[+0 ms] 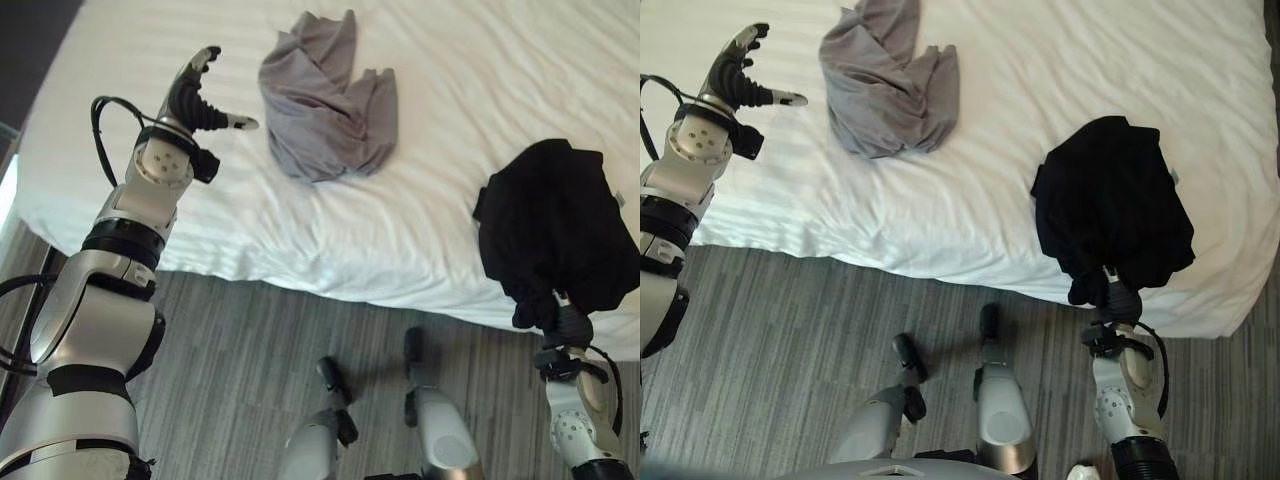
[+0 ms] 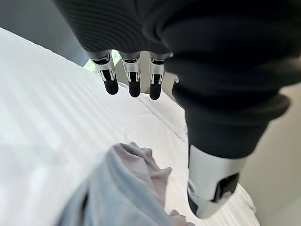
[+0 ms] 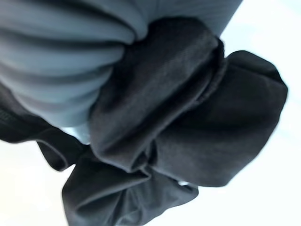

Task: Pick up bed clothes into laundry basket.

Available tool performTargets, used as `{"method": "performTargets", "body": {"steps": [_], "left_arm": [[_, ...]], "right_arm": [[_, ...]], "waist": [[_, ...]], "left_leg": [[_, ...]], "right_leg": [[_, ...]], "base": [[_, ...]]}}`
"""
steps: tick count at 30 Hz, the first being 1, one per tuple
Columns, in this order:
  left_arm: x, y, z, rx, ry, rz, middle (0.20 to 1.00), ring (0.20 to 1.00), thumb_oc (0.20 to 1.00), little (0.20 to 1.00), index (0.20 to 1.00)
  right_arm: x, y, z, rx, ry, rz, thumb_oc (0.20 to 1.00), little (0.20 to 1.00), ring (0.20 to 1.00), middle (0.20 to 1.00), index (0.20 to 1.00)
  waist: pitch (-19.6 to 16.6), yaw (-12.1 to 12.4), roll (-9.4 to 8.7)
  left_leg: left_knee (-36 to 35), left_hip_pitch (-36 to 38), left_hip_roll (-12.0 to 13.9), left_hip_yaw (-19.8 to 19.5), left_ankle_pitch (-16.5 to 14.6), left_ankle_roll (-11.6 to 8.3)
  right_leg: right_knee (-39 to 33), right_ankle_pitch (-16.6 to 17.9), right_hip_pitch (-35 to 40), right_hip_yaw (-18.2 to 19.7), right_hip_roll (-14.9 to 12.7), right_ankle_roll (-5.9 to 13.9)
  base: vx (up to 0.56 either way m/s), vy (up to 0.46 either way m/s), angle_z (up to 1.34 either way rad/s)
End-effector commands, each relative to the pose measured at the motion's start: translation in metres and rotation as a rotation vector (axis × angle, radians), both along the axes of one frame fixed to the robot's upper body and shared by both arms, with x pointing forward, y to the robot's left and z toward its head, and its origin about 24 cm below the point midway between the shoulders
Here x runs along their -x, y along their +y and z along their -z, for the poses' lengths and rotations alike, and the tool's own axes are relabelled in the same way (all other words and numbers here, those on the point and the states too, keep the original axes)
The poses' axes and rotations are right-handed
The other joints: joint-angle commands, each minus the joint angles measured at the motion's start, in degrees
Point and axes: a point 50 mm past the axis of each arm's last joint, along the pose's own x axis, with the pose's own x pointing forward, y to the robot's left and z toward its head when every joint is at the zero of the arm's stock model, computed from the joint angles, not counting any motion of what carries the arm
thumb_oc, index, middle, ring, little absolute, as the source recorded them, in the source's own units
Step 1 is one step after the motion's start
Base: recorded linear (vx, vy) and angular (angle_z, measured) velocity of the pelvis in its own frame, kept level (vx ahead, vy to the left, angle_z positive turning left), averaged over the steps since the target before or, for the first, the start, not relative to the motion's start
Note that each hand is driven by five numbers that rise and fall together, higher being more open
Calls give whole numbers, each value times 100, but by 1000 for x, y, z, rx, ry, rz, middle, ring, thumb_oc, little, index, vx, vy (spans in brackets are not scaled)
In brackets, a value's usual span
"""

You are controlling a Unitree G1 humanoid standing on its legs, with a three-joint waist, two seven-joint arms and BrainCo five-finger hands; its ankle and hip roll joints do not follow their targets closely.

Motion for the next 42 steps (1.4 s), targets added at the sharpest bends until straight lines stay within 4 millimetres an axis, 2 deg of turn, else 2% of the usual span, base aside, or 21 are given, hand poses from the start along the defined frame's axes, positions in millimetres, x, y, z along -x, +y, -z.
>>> {"method": "performTargets", "body": {"steps": [1,6,8,9,11,13,15,16,18,19,22,24,26,27,29,34,35,38,42], "left_arm": [[5,4,-46,-12,-131,-46,1000,1000,1000,1000,1000],[2,4,-59,-65,-113,-124,1000,1000,1000,1000,1000],[2,3,-59,-65,-113,-124,1000,1000,1000,1000,1000],[2,16,-62,-82,-87,-225,1000,1000,1000,1000,1000],[2,20,-63,-102,-79,-271,1000,1000,1000,1000,1000],[4,21,-71,-196,-84,-339,1000,1000,1000,1000,1000],[3,20,-72,-212,-78,-344,1000,1000,1000,1000,1000],[2,17,-73,-296,-63,-370,1000,1000,1000,1000,1000],[2,17,-72,-327,-49,-377,1000,1000,1000,1000,1000],[0,12,-72,-453,-32,-408,1000,1000,1000,1000,1000],[-3,-2,-72,-607,-33,-418,1000,1000,1000,1000,1000],[-5,-7,-71,-626,-33,-408,1000,1000,1000,1000,1000],[-10,-22,-64,-747,-22,-396,1000,1000,1000,1000,1000],[-10,-22,-64,-747,-22,-396,1000,1000,1000,1000,1000],[-15,-24,-48,-831,71,-383,1000,1000,1000,1000,1000],[-17,-17,-37,-883,145,-387,1000,1000,1000,1000,1000],[-21,-27,-26,-908,168,-353,1000,1000,1000,1000,1000],[-24,-36,-18,-908,191,-311,1000,1000,1000,1000,1000],[-24,-48,-24,-928,160,-282,1000,1000,1000,1000,1000]], "right_arm": [[-5,-4,-30,75,-128,-32,200,200,200,200,200],[-8,2,-29,88,-114,-66,200,200,200,200,200],[-8,2,-29,88,-115,-66,200,200,200,200,200],[-9,4,-28,97,-108,-88,200,200,200,200,200],[-8,5,-28,100,-107,-95,200,200,200,200,200],[-7,7,-27,104,-102,-119,200,200,200,200,200],[-6,6,-27,103,-99,-120,200,200,200,200,200],[-6,7,-28,112,-103,-133,200,200,200,200,200],[-7,7,-28,112,-102,-135,200,200,200,200,200],[-8,9,-29,113,-106,-146,200,200,200,200,200],[-10,13,-28,116,-107,-170,200,200,200,200,200],[-11,14,-29,116,-108,-175,200,200,200,200,200],[-14,19,-29,107,-115,-191,200,200,200,200,200],[-14,19,-29,107,-116,-191,200,200,200,200,200],[-17,20,-31,110,-121,-196,200,200,200,200,200],[-18,20,-33,116,-125,-199,200,200,200,200,200],[-19,21,-33,115,-127,-196,200,200,200,200,200],[-18,19,-33,115,-127,-186,200,200,200,200,200],[-16,15,-28,114,-110,-168,200,200,200,200,200]], "waist": [[-185,22,-22],[-147,-131,-163],[-149,-125,-166],[-108,-202,-248],[-98,-225,-269],[-59,-267,-327],[-42,-268,-332],[-11,-264,-329],[1,-259,-328],[39,-237,-317],[117,-203,-283],[144,-197,-278],[240,-197,-267],[240,-197,-267],[337,-228,-281],[395,-268,-296],[424,-275,-291],[455,-268,-279],[477,-229,-233]], "left_leg": [[33,-207,617,-274,534,-391],[33,-324,613,-88,490,-377],[33,-326,612,-84,490,-376],[33,-374,612,-3,489,-369],[33,-390,610,23,491,-367],[33,-458,610,72,492,-361],[33,-484,605,79,488,-358],[33,-527,598,67,489,-355],[33,-543,587,64,489,-355],[33,-588,578,45,484,-353],[33,-640,560,18,478,-349],[33,-656,556,3,480,-347],[33,-715,560,-28,482,-350],[33,-716,560,-28,482,-350],[33,-775,560,-1,476,-351],[33,-843,568,42,460,-356],[33,-864,565,62,450,-356],[33,-890,562,66,445,-356],[33,-931,555,26,440,-352]], "right_leg": [[444,-474,328,134,-344,674],[362,-292,60,316,-345,745],[363,-291,54,321,-345,745],[352,-232,-70,400,-330,758],[346,-215,-97,409,-324,759],[349,-169,-206,432,-325,776],[343,-163,-226,426,-327,782],[329,-145,-266,414,-340,786],[327,-138,-287,415,-335,786],[306,-120,-320,415,-340,795],[287,-103,-350,393,-347,809],[289,-100,-361,381,-349,808],[281,-82,-412,396,-345,804],[281,-82,-413,396,-345,804],[267,-56,-491,424,-326,816],[207,14,-584,496,-313,830],[180,37,-617,514,-315,840],[160,54,-638,510,-322,841],[143,47,-653,476,-349,838]], "base": [[18,82,-27],[18,66,-24],[13,44,-22],[17,48,-17],[21,40,-8],[25,22,-12],[14,7,-9],[26,8,-5],[13,4,-2],[0,0,0],[0,0,0],[0,0,0],[0,0,0],[0,0,0],[0,0,0],[-2,13,-3],[1,5,-5],[-2,0,-1],[0,0,0]]}}
